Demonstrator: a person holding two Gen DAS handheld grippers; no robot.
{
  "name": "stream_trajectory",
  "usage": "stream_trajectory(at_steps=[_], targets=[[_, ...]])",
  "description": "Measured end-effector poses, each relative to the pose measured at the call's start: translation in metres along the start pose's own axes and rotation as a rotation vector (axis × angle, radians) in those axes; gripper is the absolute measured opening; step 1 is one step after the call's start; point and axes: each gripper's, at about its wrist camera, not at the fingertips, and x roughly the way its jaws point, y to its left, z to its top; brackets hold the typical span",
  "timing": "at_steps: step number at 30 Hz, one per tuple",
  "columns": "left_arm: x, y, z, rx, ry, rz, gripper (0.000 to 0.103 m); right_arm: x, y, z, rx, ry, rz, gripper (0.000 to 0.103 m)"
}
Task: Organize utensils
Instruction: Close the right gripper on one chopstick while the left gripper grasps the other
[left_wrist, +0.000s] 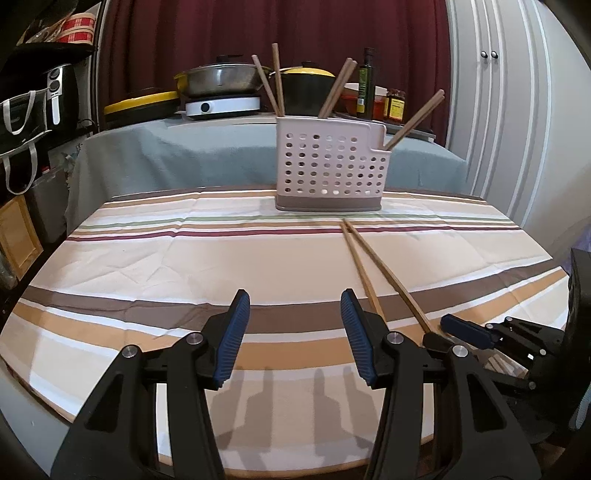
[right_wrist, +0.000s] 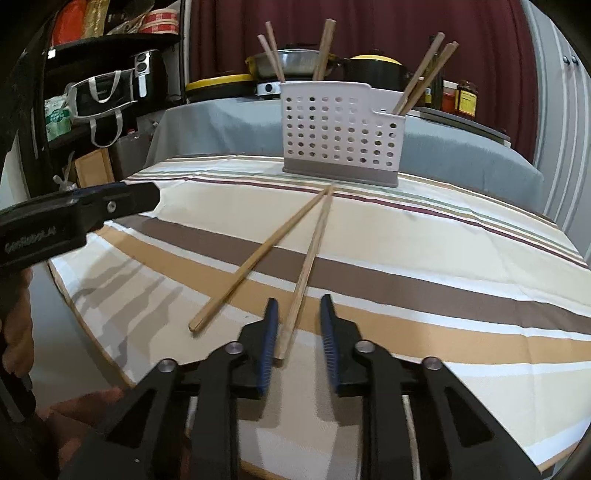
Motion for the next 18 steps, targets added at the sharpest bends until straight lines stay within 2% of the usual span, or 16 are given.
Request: stream_trajectory(at_steps=[5, 18], targets=[[0.003, -0.011, -0.001, 0.020, 0.009, -0.027, 0.050, 0.000, -0.009, 0.000, 0.021, -0.004, -0.021, 0.007], [0.026, -0.053, -0.018, 0.081, 0.057, -0.119, 0.051, -0.001, -0.045, -0.002, 0.090, -0.024, -0.069, 0.007]])
